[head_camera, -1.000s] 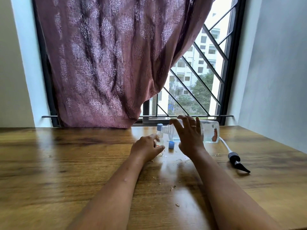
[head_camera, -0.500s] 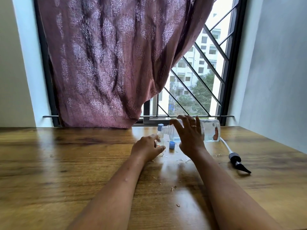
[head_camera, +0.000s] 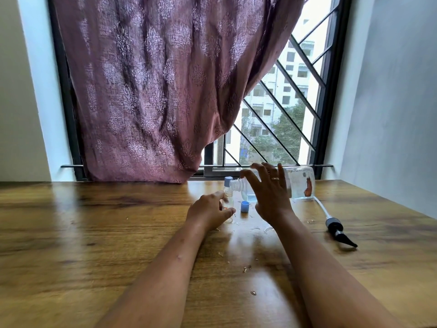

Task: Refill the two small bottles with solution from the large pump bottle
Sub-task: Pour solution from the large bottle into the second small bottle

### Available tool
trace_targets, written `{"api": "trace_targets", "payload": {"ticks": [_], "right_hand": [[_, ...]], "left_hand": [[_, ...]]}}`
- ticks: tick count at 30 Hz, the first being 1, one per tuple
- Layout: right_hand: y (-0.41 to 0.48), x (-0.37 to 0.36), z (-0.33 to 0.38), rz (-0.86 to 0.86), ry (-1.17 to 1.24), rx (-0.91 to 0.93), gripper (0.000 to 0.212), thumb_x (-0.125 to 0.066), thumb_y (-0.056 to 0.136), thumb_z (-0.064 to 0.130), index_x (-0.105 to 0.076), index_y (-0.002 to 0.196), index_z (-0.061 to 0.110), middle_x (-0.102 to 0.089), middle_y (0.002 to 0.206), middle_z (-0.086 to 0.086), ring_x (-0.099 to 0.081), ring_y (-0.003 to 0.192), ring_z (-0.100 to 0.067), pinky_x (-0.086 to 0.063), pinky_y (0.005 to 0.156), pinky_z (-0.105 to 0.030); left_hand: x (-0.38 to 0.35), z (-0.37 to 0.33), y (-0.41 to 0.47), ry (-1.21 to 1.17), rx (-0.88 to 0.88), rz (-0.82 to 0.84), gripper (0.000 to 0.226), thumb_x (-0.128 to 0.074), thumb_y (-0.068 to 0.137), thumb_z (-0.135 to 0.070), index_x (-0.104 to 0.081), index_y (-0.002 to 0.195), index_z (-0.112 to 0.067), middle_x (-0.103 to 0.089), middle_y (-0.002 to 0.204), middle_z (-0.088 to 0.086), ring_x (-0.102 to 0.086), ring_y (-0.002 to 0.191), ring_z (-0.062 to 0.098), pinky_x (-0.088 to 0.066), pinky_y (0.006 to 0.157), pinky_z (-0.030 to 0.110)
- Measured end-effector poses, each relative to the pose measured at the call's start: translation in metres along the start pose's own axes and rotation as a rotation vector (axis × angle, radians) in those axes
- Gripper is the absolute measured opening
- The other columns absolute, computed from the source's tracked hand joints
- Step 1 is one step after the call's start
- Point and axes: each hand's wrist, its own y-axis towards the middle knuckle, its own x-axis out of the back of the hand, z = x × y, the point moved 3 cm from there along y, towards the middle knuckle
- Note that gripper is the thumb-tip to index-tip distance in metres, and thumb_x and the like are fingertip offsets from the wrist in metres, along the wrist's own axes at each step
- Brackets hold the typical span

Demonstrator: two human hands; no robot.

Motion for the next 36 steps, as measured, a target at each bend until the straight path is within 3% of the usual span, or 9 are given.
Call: {"api": "trace_targets", "payload": {"ticks": [7,36], "right_hand": [[0.0011,0.0039,0.0019,0.035,-0.011,-0.005,0.092,-0.055,0.046,-0.019,-0.039,0.122,0.032,-0.047,0.129,-0.005,-0.033,0.127,-0.03,0.0,0.114,-0.045],[0.0027,0.0093,0.0031,0.052,-0.026,0.028,0.088,-0.057,0.048,-0.015,-0.039,0.121,0.03,-0.049,0.13,-0.006,-0.039,0.128,-0.035,-0.005,0.115,-0.047]], "left_hand": [[0.0004,-0.0001,-0.0004,-0.006,-0.004,0.0,0.037,-0.061,0.083,-0.048,-0.055,0.111,-0.026,-0.067,0.101,-0.004,-0.06,0.088,0.014,-0.047,0.071,0.028],[-0.001,0.0008,0.0009,-0.005,-0.005,-0.001,0.038,-0.061,0.082,-0.049,-0.055,0.111,-0.027,-0.066,0.1,-0.004,-0.06,0.088,0.014,-0.052,0.079,0.032]]}}
